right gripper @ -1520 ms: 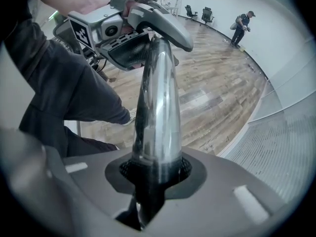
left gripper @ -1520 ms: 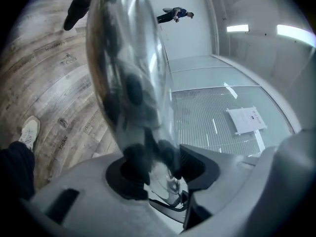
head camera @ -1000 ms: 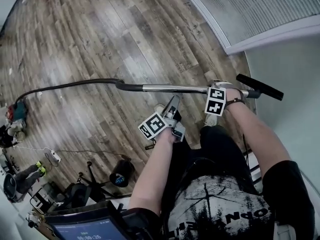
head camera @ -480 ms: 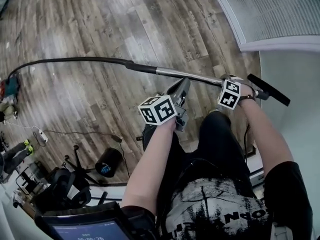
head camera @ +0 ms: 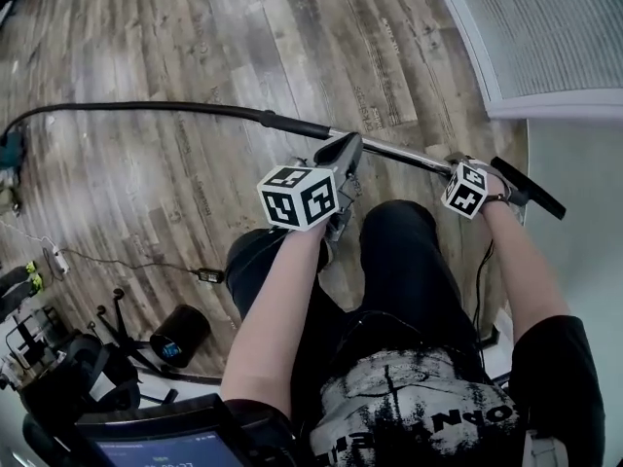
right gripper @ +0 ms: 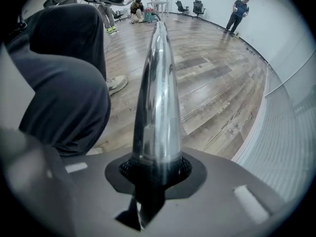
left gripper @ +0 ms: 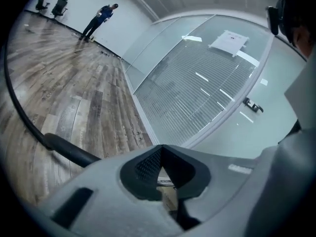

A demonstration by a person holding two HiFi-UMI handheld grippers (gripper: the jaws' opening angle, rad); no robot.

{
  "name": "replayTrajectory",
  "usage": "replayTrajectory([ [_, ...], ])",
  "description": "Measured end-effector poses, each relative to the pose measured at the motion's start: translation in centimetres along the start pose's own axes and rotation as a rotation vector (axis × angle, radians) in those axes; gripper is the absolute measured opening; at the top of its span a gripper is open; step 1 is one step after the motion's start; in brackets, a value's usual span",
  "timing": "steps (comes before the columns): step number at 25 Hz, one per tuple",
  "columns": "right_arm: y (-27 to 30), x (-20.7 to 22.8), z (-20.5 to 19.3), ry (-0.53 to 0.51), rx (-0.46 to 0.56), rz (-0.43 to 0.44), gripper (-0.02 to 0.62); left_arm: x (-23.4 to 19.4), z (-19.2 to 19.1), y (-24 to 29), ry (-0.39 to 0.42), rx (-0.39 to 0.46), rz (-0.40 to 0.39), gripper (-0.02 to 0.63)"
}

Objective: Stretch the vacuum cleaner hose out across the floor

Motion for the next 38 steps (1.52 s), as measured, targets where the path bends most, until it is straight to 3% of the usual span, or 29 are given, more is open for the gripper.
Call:
replayTrajectory([
  [5,8.3,2.4,-6.5,0.033,0.066,0.015,0.091,-3.7,-3.4,3.7,0.013,0.072,-0.02,-0.002],
  [9,13.4,2.1,-9.6,0.031,0.129,0.055,0.089,-6.1,-6.0,3.7,0.021,0.123,0.061,-0.002],
  [21,18.9,1.4,-15.7,0.017,0.107,0.112,0.094,-4.7,-10.0,-0.5,0.055,0.183,0.236,-0.002],
  [26,20.0,2.5,-16.5,0.015,0.076,0.119,0.106,-5.6,-11.4,-2.4,0.038,0.202,0.294,-0.002],
  [29,20.7,2.8,-16.1,0.024,0.054,0.124,0.165,-6.1,-12.1,-3.2,0.019,0.207,0.318,-0.002],
  [34,20.4,2.5,-15.3,-0.013,0.021,0.122,0.178,-5.9,-12.6,-3.5,0.041,0.18,0.315,-0.002],
  [38,20.1,1.9,-15.9,0.024,-0.006,0.116,0.203,-5.7,-12.7,-3.3,0.054,0.175,0.302,-0.002],
])
Point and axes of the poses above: the fingertips, and each gripper's own axes: y forward along the fingers, x to its right, z out of its top, the point moved 7 cm from there along -y, backward along the fingers, and after that the axes turned 13 degrees about x, right-handed, at the moved point
